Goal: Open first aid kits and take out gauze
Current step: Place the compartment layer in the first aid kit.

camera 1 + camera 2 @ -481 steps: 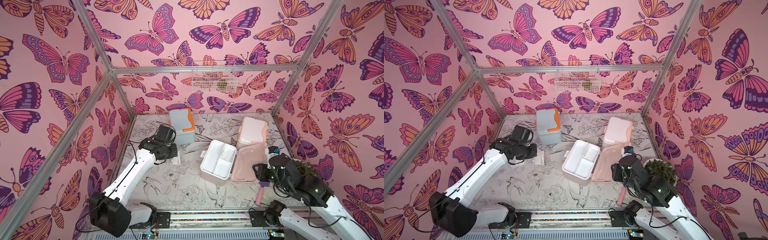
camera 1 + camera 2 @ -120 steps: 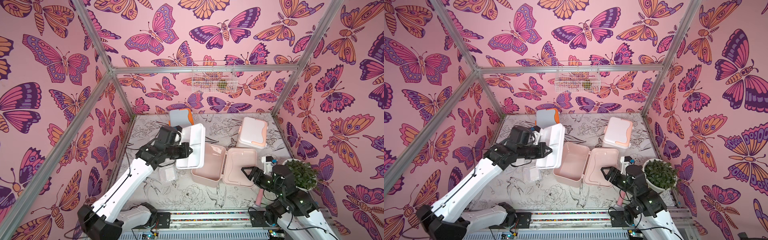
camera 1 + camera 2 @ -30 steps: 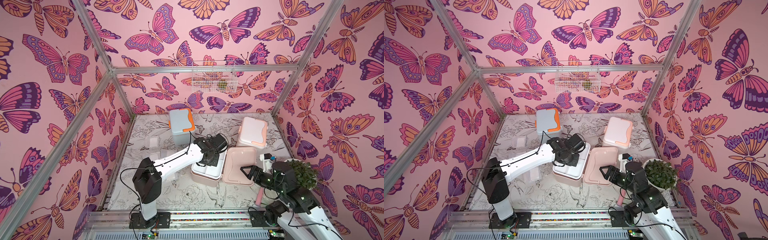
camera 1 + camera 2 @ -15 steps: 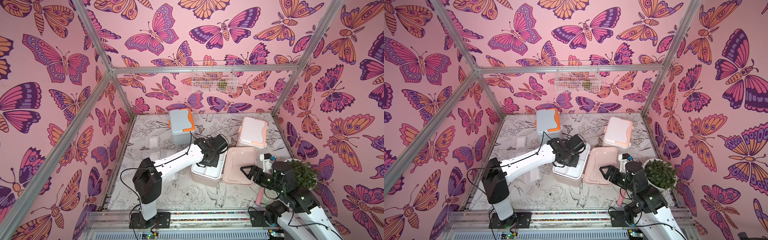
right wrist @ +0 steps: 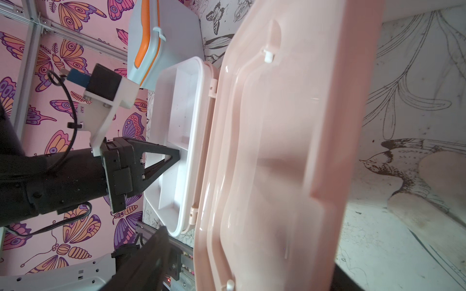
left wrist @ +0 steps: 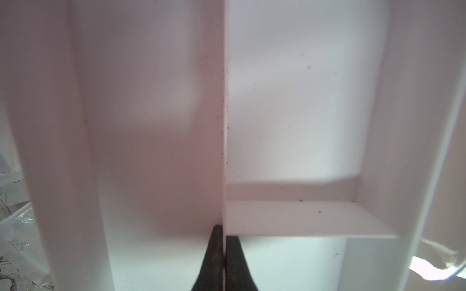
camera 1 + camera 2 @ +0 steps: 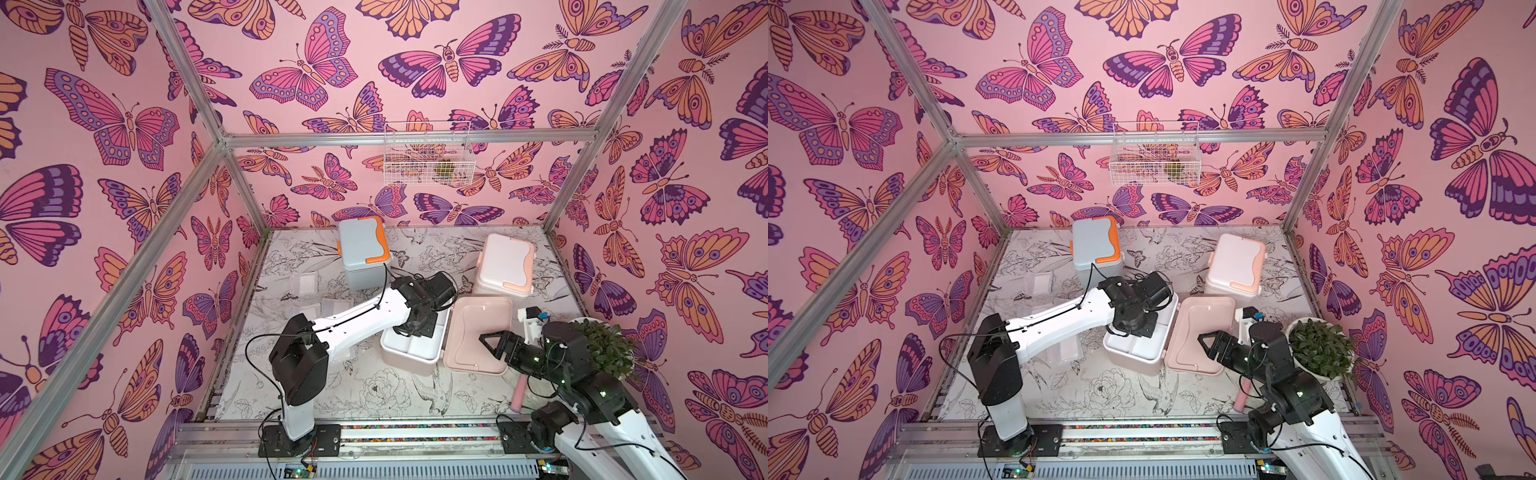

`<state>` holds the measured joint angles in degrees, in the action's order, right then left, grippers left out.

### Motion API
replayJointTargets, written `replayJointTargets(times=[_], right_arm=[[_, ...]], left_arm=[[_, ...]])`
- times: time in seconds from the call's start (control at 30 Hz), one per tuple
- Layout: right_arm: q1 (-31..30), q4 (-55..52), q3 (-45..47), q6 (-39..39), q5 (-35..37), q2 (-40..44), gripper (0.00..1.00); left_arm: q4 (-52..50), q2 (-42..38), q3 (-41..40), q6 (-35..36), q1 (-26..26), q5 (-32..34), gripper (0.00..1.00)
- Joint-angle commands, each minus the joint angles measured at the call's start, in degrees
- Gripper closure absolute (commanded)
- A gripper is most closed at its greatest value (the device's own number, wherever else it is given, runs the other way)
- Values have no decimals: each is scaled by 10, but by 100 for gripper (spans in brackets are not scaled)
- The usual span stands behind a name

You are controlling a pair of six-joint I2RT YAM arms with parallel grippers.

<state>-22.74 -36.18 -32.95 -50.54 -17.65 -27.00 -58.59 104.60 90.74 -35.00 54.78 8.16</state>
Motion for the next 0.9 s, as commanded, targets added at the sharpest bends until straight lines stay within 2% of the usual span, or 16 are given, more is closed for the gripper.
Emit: replayJointTargets(times=[0.0, 0.1, 0.27, 0.37, 0.53, 0.6, 0.7, 0.87], right_arm=[[-1, 16, -2, 12, -5, -2, 24], [-1, 19, 0, 11, -8, -3, 24], [-1, 14, -4, 15, -6, -3, 23], [-1, 11, -7, 17, -5, -3, 23], [-1, 10, -12, 21, -6, -8, 23], [-1, 9, -15, 23, -6, -9, 22], [-1, 10, -19, 28, -8, -15, 22], [-1, 12, -33, 34, -10, -32, 21]], left_arm=[[-35, 4, 11, -3, 3, -2, 100], [-35, 17, 12, -3, 4, -11, 89], [-30, 12, 14, -4, 5, -24, 55], [-20, -30, 8, -1, 5, -17, 38], [7, -125, -30, 5, -10, -9, 15], [30, -174, -75, 5, -36, -24, 10], [79, -253, -166, 2, -102, -64, 5], [208, -356, -322, -11, -206, -211, 3]])
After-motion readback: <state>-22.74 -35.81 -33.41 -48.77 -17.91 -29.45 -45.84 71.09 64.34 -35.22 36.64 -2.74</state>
